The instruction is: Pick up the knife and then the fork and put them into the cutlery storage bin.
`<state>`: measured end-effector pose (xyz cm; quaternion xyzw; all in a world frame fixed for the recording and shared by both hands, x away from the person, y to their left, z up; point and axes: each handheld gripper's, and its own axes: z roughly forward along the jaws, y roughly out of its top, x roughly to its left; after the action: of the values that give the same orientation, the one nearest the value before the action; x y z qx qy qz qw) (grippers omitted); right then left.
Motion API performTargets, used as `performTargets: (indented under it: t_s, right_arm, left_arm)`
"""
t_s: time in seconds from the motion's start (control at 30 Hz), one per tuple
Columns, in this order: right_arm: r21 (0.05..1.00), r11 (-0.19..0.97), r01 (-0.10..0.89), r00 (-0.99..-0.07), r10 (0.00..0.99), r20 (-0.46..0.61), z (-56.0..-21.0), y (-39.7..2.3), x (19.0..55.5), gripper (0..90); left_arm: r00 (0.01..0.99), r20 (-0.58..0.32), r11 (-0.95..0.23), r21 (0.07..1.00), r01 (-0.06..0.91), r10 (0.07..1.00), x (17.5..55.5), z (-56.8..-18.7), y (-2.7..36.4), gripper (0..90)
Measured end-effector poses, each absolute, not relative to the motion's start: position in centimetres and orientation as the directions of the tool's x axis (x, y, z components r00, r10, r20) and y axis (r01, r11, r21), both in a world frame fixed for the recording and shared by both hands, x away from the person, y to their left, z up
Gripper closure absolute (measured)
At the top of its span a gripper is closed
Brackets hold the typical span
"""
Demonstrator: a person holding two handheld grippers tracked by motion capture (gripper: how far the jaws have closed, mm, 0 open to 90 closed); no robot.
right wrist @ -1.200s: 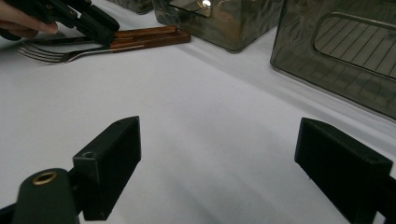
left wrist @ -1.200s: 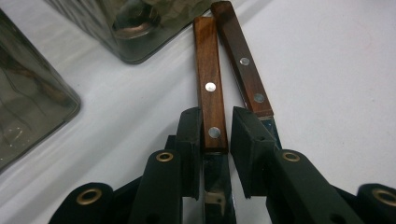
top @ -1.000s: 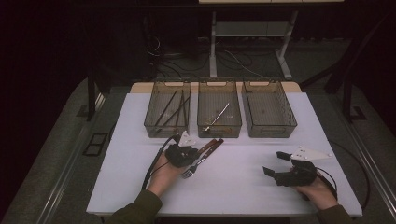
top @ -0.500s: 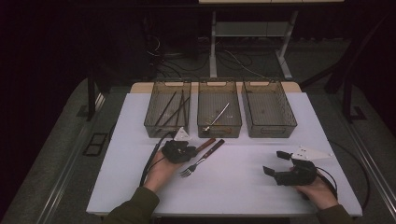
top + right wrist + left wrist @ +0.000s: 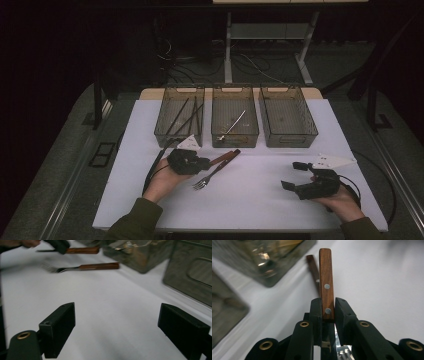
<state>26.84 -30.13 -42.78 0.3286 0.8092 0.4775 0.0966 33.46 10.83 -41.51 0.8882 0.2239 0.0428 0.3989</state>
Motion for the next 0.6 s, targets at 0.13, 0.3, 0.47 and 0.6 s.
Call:
performTargets:
  t_s: [0.13, 0.3, 0.47, 0.6]
  right_arm:
    - [0.815, 0.398, 0.421, -0.819, 0.552, 0.154, -42.0, -29.6, 27.0, 13.7]
    - [0.793, 0.473, 0.384, -0.859, 0.498, 0.119, -41.2, -28.0, 27.5, 13.8]
    - [0.794, 0.502, 0.343, -0.898, 0.422, 0.122, -40.3, -26.0, 28.1, 14.2]
    - [0.791, 0.534, 0.300, -0.933, 0.339, 0.125, -39.7, -24.0, 28.7, 14.2]
  left_arm:
    - [0.924, -0.101, -0.609, 0.725, 0.323, 0.370, 32.9, -41.3, 10.0, 77.4]
    - [0.953, -0.112, -0.637, 0.721, 0.272, 0.281, 32.1, -41.1, 8.7, 77.3]
    - [0.977, -0.108, -0.674, 0.710, 0.204, 0.182, 31.3, -41.0, 7.2, 77.3]
    - [0.986, -0.111, -0.692, 0.702, 0.169, 0.128, 30.6, -40.9, 6.1, 77.3]
